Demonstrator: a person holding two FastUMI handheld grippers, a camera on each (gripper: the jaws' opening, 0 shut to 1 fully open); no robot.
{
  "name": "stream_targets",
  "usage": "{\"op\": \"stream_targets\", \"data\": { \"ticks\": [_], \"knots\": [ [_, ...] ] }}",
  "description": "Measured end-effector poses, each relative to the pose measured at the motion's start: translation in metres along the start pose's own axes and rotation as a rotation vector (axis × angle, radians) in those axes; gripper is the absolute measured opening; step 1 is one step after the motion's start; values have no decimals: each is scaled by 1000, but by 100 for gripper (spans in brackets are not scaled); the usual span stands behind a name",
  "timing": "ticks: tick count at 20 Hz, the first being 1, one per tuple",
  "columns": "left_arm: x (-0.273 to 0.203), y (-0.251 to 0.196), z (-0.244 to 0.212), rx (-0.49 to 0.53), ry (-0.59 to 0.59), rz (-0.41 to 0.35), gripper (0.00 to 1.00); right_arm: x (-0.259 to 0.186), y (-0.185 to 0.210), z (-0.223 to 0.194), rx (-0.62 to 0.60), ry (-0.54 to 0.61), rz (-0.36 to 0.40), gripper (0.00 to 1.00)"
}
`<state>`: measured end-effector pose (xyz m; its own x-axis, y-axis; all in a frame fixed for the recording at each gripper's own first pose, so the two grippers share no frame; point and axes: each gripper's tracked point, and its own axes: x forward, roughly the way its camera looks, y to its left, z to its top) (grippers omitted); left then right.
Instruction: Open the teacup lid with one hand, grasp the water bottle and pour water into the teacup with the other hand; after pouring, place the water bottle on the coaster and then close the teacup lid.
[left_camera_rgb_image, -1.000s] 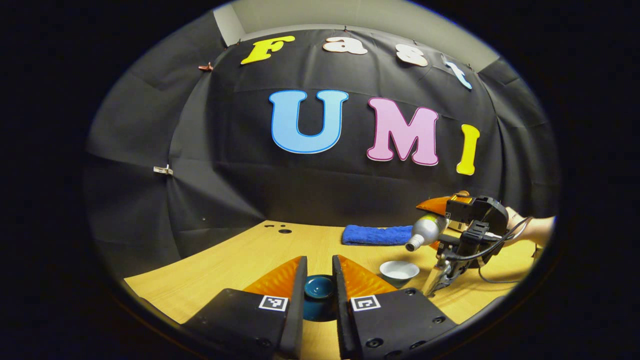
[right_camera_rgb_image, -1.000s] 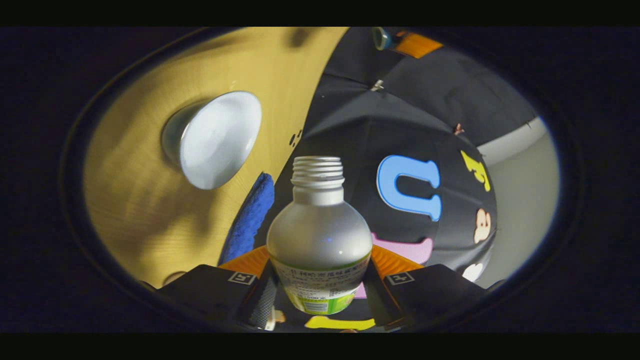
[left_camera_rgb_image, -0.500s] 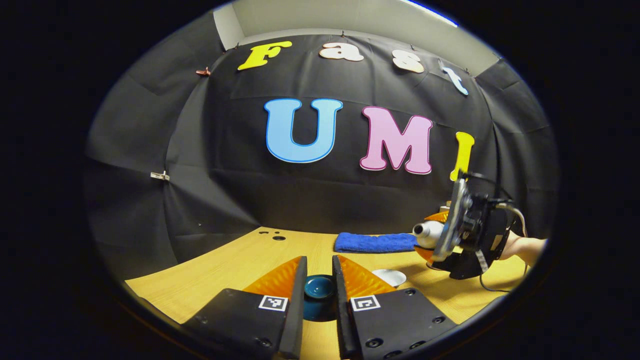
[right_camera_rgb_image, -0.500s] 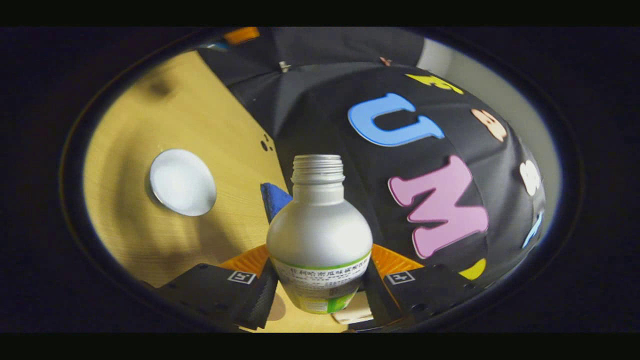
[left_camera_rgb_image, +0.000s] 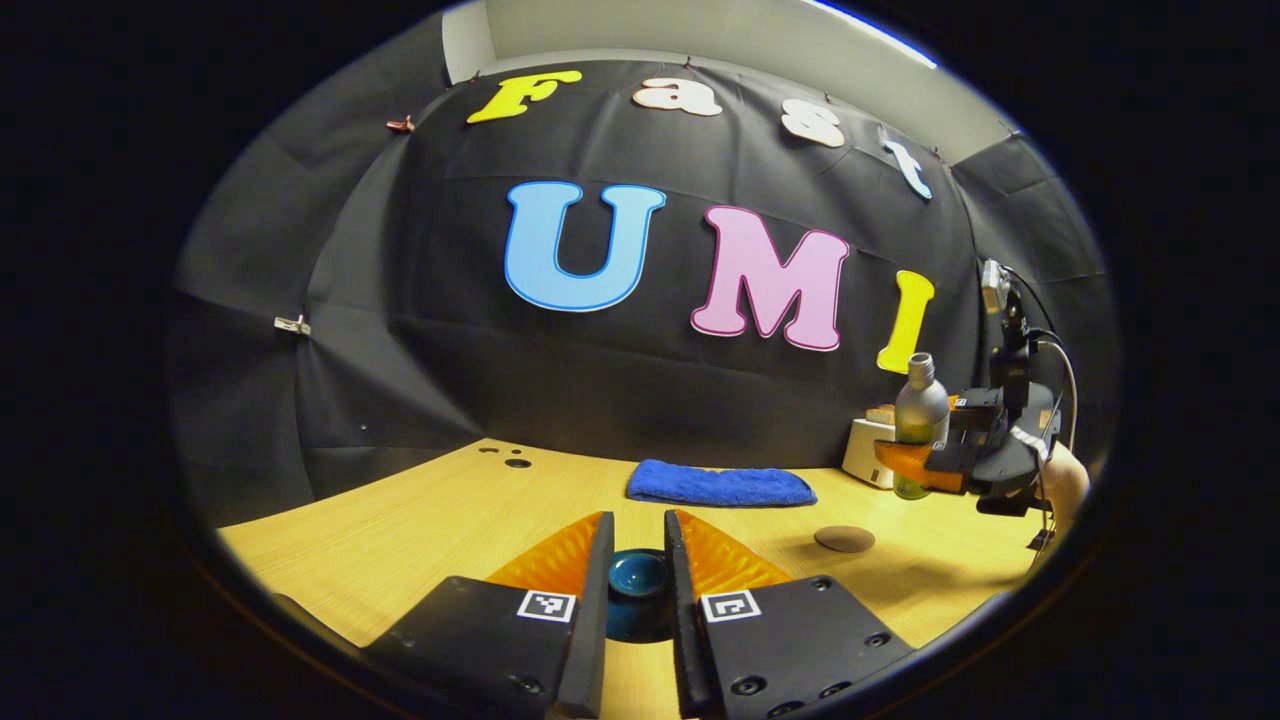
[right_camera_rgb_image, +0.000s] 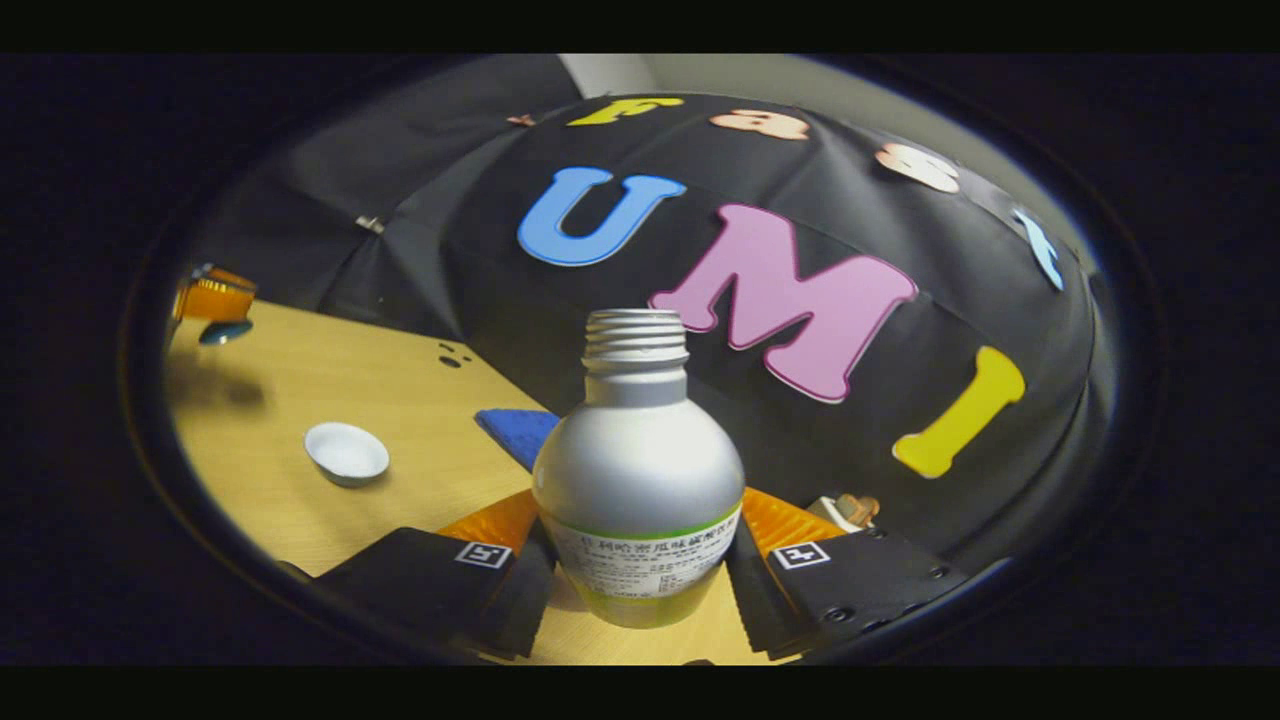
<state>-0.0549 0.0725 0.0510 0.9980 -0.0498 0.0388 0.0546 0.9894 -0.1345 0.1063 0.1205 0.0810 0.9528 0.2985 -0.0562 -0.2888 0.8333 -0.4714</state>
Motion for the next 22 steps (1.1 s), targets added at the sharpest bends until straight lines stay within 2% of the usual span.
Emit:
{"op": "stream_targets", "data": {
  "ticks": [2,7,11,13,15,19,22],
  "knots": [
    [2,-10,-1,3,2,-16,32,-8,-4,-8,109,10,35,79],
    [4,-29,-3,26,9,-47,32,-14,-29,-26,353,-4,45,79],
    [8,-38,-5,40,20,-59,32,-3,-38,-24,545,-47,57,79],
    [9,-41,-6,48,23,-60,34,6,-41,-29,563,-48,50,79],
    [12,-42,-9,51,28,-59,32,13,-38,-37,529,-30,45,79],
    [24,-45,-12,45,38,-64,34,25,-19,-42,515,-21,88,79],
    [35,-49,-10,59,35,-69,31,38,-20,-44,516,-41,80,79]
  ]
}}
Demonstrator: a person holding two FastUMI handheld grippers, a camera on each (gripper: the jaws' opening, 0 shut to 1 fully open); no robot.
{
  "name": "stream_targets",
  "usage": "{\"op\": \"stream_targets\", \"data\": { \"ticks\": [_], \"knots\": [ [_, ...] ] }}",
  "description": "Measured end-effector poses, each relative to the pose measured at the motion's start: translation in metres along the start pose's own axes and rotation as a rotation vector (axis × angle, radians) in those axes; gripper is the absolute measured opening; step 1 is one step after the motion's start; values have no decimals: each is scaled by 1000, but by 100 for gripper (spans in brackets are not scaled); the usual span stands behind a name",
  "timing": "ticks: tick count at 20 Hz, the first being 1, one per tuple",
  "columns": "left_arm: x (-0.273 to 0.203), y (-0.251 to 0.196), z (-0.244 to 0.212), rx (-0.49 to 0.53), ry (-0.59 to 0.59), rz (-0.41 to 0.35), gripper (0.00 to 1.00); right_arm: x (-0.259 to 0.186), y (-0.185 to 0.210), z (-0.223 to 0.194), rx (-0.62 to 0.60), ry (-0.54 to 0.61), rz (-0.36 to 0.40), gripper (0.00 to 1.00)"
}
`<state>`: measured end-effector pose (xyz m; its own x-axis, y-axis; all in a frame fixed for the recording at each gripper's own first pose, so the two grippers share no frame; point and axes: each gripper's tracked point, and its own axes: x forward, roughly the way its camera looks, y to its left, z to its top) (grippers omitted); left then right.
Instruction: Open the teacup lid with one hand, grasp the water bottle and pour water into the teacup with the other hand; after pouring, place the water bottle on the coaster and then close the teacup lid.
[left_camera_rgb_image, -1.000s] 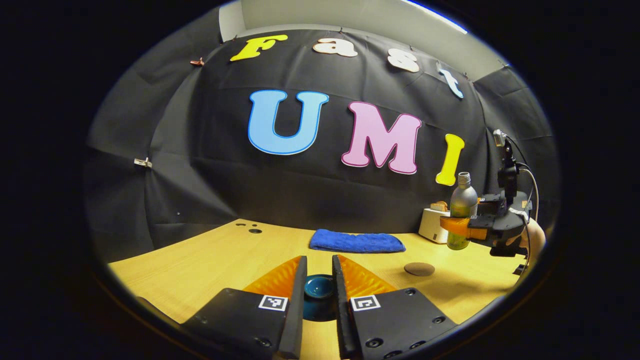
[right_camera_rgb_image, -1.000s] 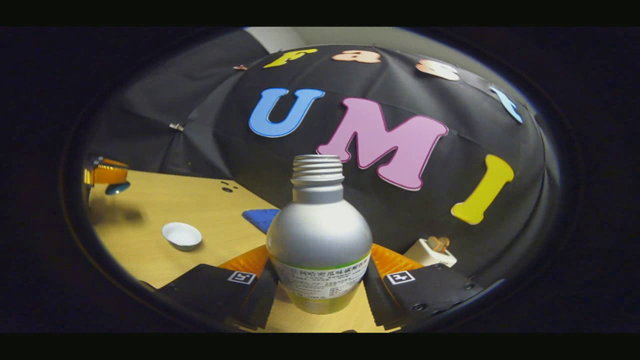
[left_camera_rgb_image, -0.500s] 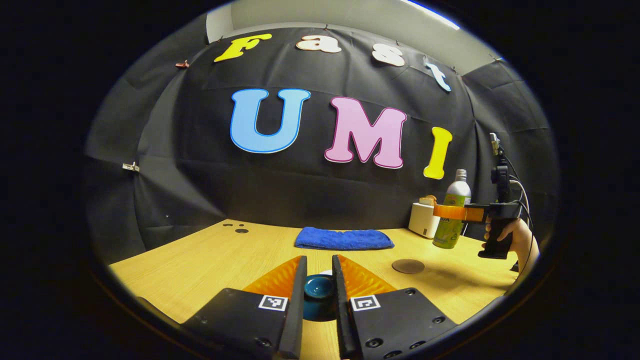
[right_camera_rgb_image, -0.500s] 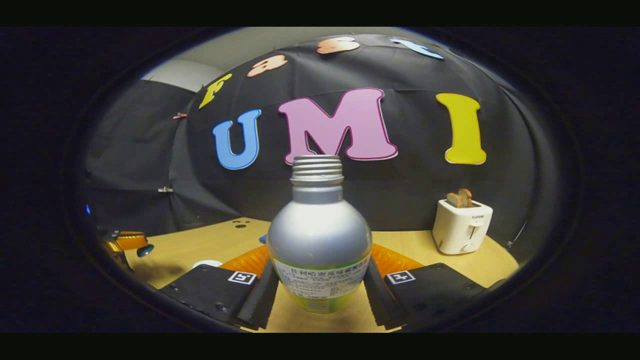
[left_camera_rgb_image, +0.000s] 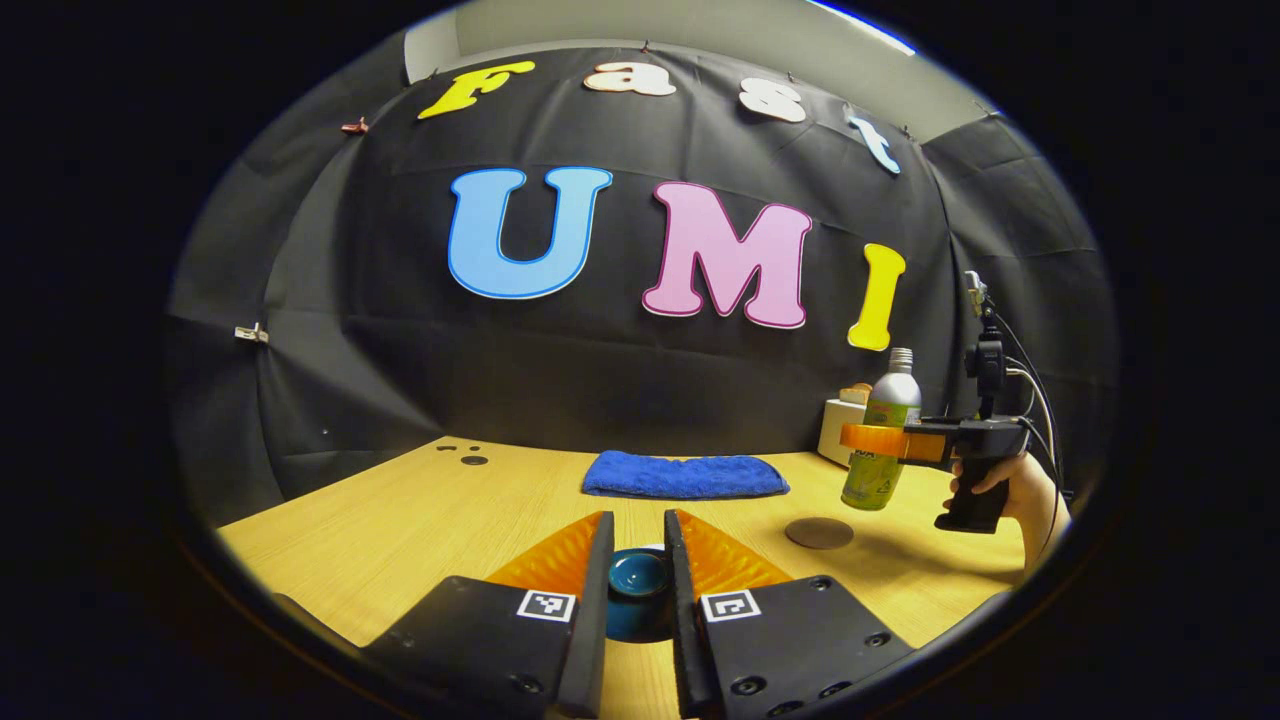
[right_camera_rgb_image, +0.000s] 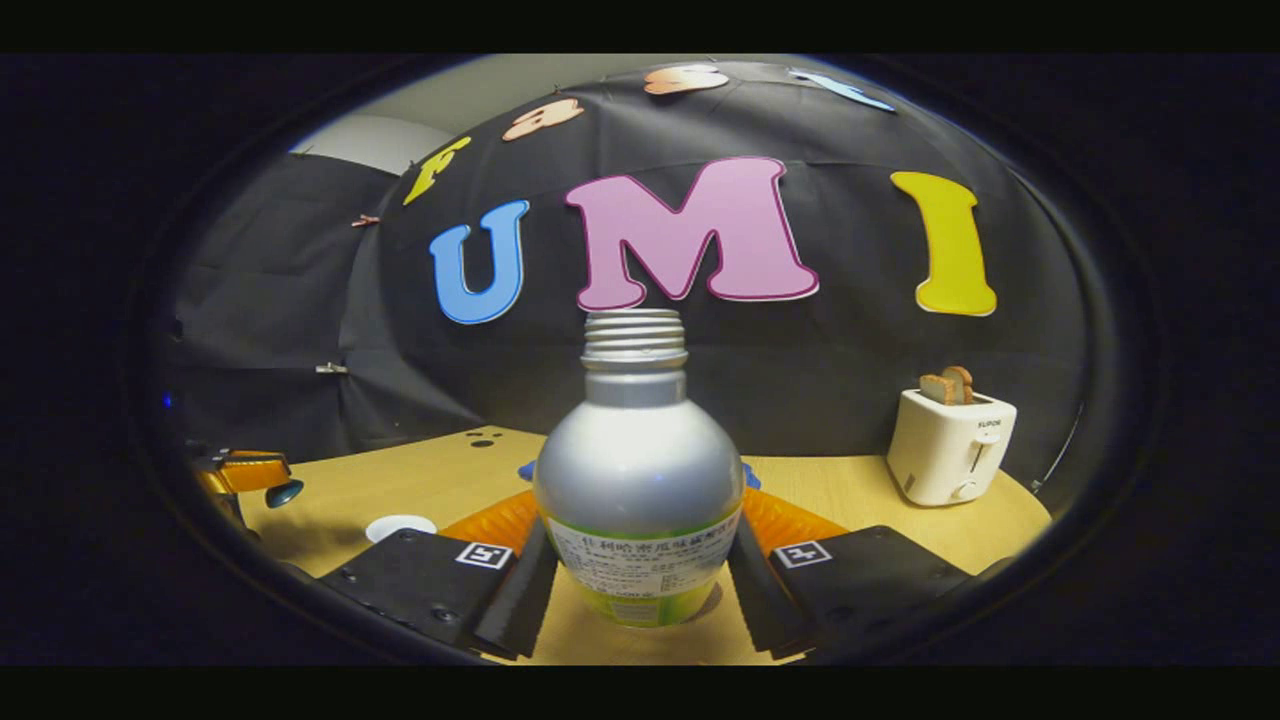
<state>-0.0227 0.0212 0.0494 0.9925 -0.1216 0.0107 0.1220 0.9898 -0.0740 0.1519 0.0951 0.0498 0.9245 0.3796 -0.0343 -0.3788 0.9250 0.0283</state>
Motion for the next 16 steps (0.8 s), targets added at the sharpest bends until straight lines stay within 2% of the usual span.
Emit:
{"op": "stream_targets", "data": {
  "ticks": [5,8,16],
  "knots": [
    [12,-9,-1,-5,-3,-22,31,28,-15,-32,-37,8,-41,80],
    [14,-10,-2,6,7,-24,32,38,-15,-63,32,56,-41,81],
    [3,-8,-6,10,9,-13,32,47,-19,-73,-7,76,-65,82]
  ]
}}
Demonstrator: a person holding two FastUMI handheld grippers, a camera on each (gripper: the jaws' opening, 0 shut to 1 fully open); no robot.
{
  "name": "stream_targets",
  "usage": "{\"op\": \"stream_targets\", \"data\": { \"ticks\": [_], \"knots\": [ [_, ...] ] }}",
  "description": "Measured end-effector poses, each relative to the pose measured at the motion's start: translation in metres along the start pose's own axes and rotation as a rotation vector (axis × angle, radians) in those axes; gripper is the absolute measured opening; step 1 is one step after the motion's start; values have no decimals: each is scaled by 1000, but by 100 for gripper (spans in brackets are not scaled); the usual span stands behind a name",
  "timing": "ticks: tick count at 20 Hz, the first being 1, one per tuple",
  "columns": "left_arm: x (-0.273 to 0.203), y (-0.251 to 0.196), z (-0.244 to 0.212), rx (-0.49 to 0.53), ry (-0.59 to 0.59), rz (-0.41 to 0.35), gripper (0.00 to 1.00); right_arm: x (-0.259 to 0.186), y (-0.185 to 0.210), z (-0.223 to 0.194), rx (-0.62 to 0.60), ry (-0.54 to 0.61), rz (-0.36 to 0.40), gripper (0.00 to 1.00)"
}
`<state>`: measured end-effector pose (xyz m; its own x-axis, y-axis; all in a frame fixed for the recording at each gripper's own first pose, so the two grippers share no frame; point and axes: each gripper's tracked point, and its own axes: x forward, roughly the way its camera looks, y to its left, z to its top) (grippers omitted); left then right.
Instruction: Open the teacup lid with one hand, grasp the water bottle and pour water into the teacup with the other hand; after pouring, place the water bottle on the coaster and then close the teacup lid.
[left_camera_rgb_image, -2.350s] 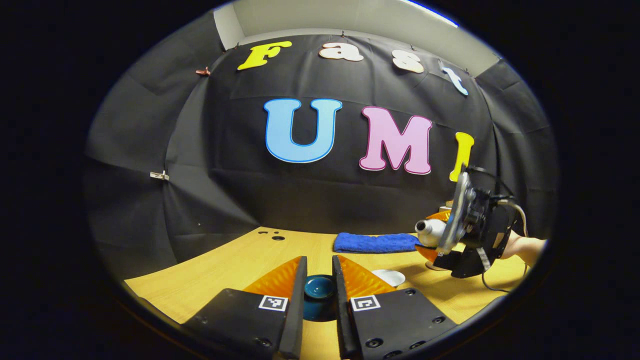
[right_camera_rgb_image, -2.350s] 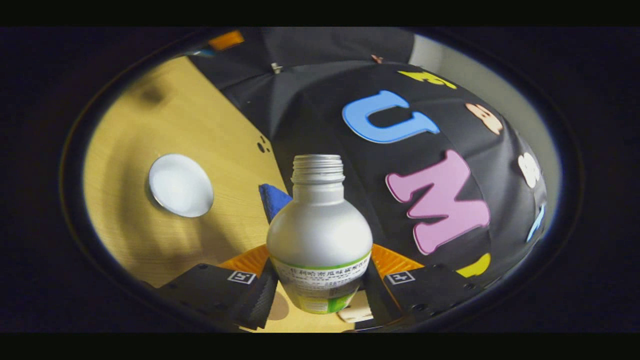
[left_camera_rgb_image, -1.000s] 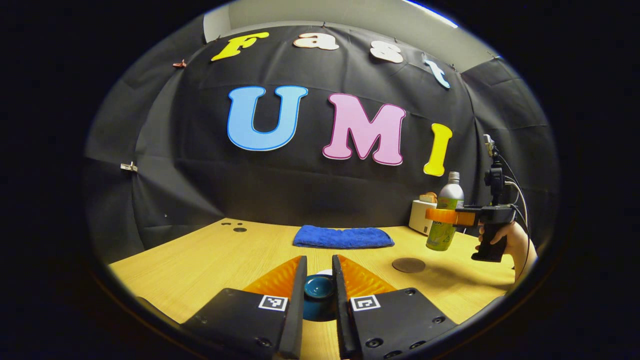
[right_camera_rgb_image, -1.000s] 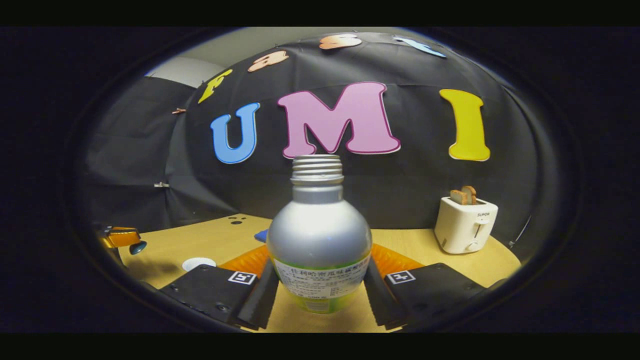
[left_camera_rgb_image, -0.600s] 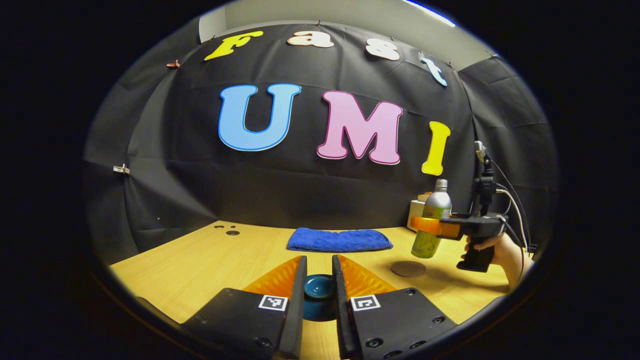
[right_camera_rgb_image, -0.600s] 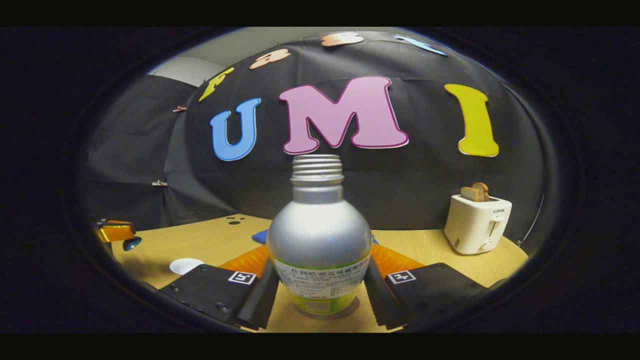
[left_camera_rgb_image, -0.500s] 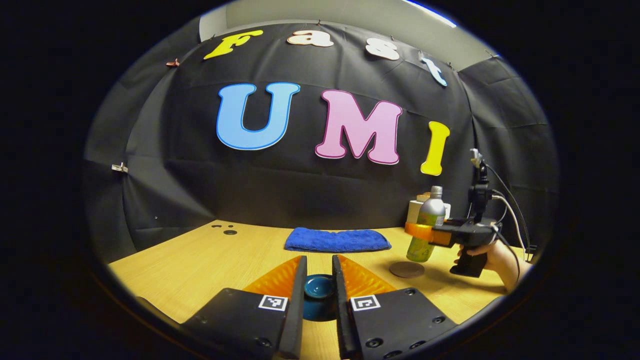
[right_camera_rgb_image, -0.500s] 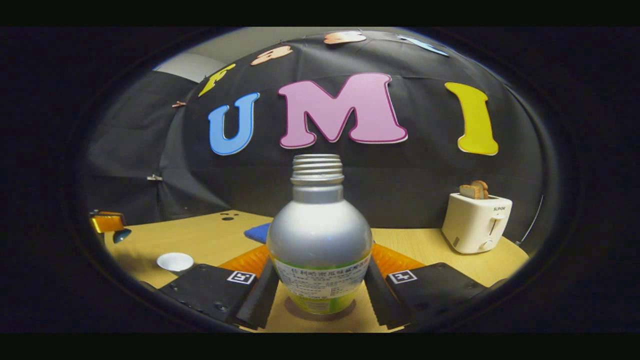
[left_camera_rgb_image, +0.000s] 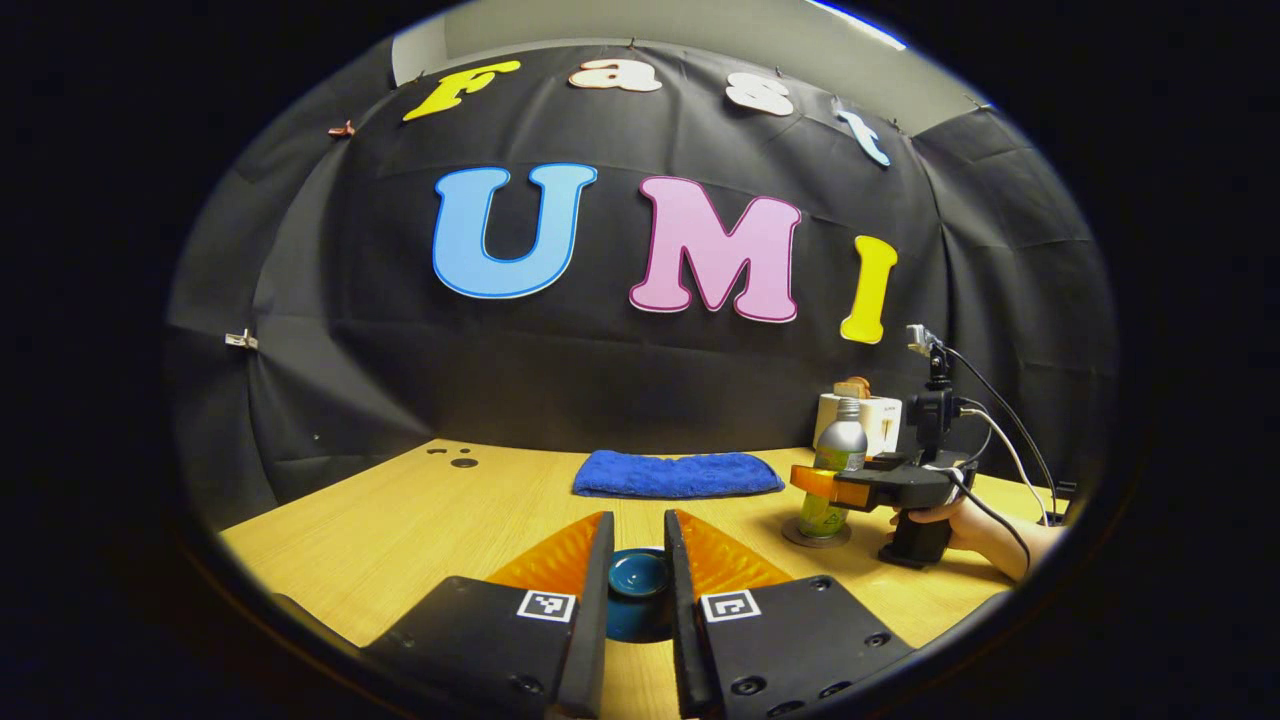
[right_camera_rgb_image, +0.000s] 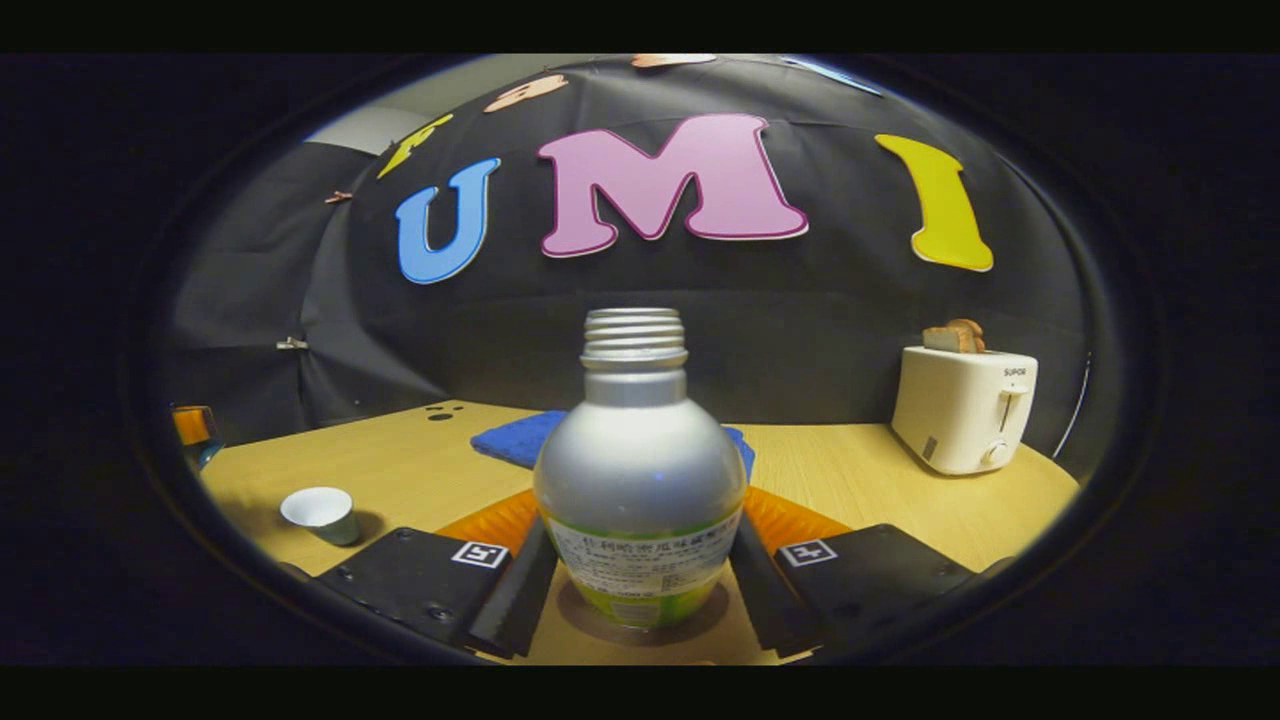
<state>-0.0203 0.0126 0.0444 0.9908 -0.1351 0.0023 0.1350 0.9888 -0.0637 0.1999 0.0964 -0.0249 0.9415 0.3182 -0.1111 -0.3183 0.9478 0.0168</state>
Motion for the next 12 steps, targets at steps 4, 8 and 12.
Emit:
{"op": "stream_targets", "data": {
  "ticks": [4,8,12],
  "knots": [
    [-5,3,2,6,-4,10,32,0,1,-5,30,22,6,84],
    [-11,2,1,11,-3,18,32,-2,3,-9,74,48,7,100],
    [-17,0,5,19,-10,26,32,-11,3,-10,64,67,-12,99]
  ]
}}
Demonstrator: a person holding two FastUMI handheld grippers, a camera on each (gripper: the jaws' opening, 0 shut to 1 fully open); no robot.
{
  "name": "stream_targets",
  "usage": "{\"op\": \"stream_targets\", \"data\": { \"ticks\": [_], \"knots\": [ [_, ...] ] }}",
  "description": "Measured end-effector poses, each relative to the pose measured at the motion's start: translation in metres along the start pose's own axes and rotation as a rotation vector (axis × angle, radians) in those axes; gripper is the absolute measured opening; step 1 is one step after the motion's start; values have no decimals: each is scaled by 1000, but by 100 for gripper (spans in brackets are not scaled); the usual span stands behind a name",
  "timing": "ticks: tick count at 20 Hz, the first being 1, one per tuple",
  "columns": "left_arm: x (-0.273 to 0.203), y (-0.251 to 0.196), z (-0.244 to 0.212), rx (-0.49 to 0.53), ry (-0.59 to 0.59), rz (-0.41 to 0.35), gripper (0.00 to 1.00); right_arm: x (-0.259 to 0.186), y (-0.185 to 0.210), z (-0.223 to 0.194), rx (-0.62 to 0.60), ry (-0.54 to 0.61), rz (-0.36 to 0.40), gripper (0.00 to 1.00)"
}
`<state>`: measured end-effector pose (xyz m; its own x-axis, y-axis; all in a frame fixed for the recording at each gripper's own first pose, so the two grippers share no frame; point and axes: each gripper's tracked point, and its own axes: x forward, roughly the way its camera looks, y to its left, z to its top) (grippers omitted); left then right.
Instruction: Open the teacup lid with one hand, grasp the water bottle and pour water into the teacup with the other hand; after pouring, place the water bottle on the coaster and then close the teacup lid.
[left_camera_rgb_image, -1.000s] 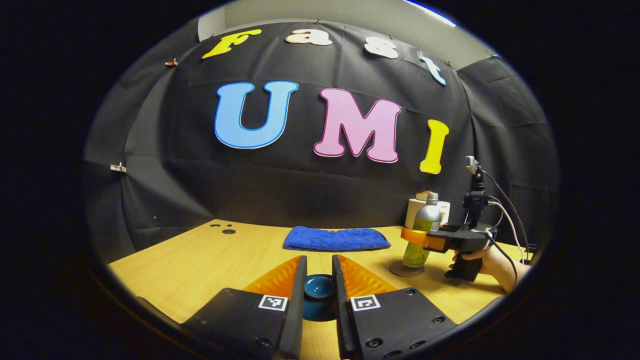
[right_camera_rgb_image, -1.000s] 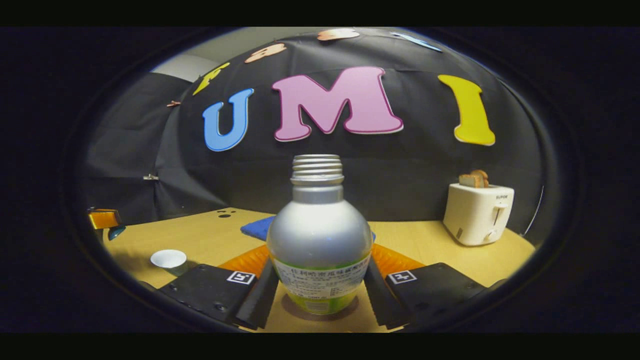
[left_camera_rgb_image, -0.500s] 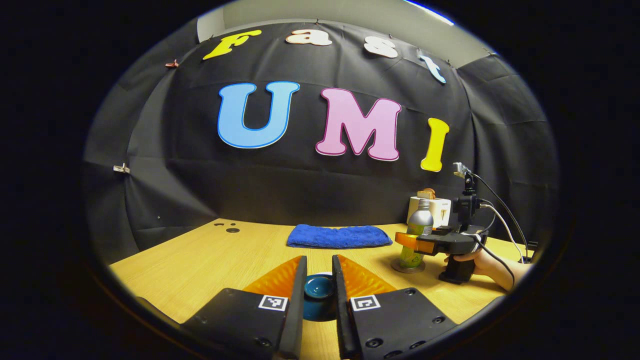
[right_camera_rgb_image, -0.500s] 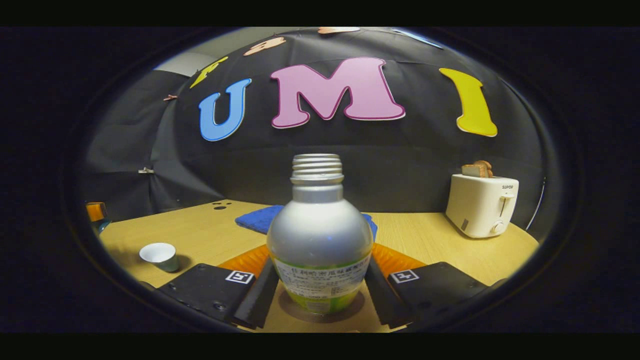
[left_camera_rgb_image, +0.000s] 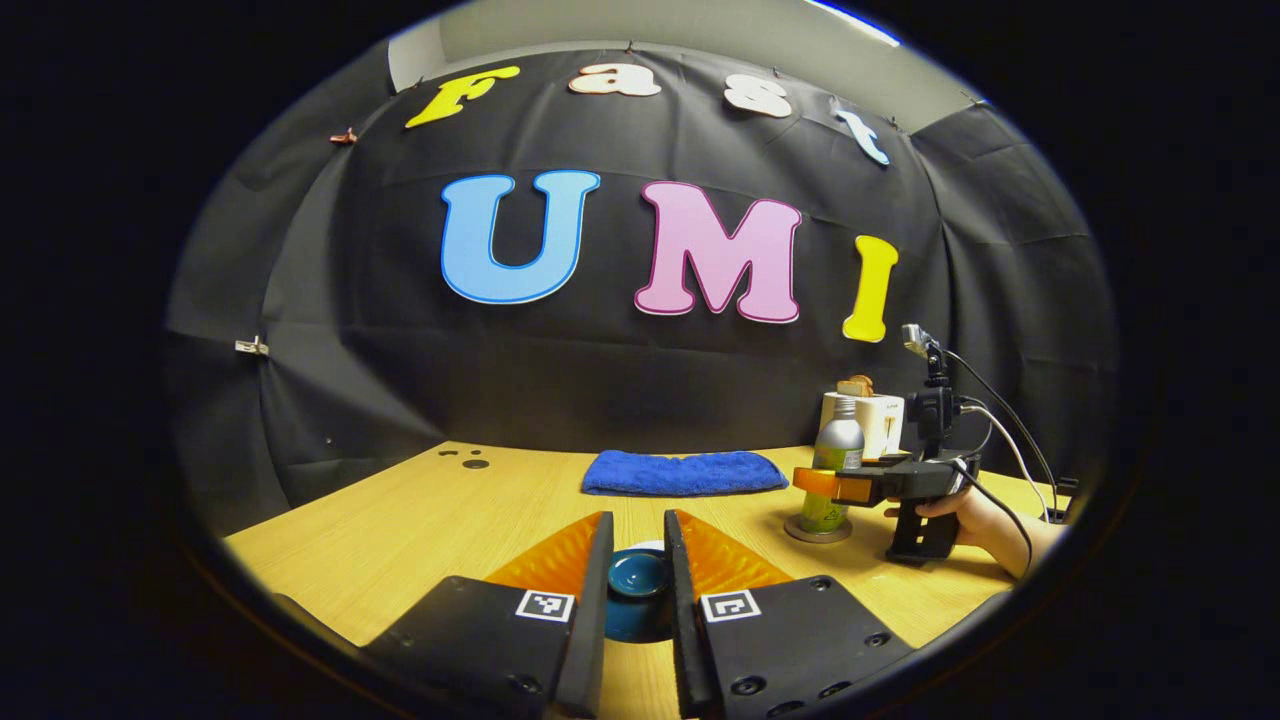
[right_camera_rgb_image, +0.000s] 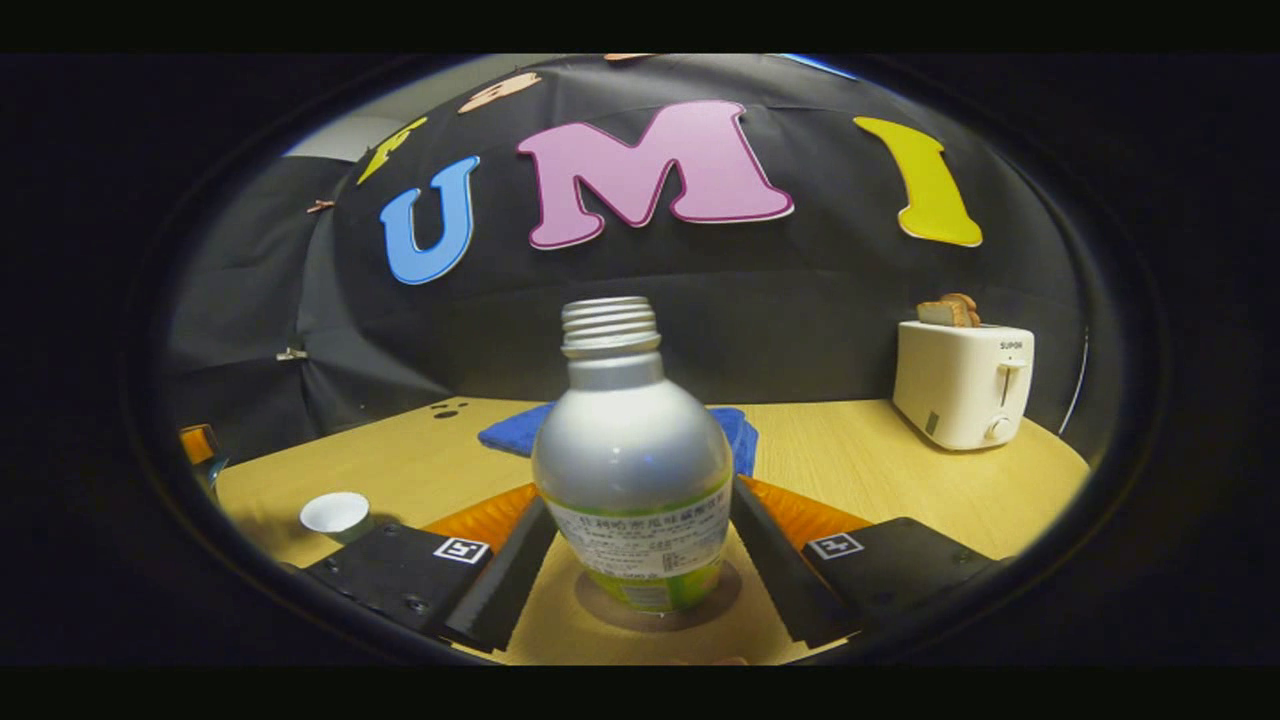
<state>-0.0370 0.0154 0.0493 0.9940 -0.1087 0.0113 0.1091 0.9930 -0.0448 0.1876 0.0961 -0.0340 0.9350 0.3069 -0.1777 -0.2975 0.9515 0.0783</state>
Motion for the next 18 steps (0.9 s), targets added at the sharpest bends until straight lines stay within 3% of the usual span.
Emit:
{"op": "stream_targets", "data": {
  "ticks": [5,9,18],
  "knots": [
    [-9,-9,6,6,-16,-6,32,-19,-9,-11,-21,23,-52,99],
    [-15,-16,8,11,-15,-24,32,-44,-6,-8,39,1,-47,99],
    [-4,-26,14,-5,-39,-51,32,-107,14,-6,-8,-32,-28,99]
  ]
}}
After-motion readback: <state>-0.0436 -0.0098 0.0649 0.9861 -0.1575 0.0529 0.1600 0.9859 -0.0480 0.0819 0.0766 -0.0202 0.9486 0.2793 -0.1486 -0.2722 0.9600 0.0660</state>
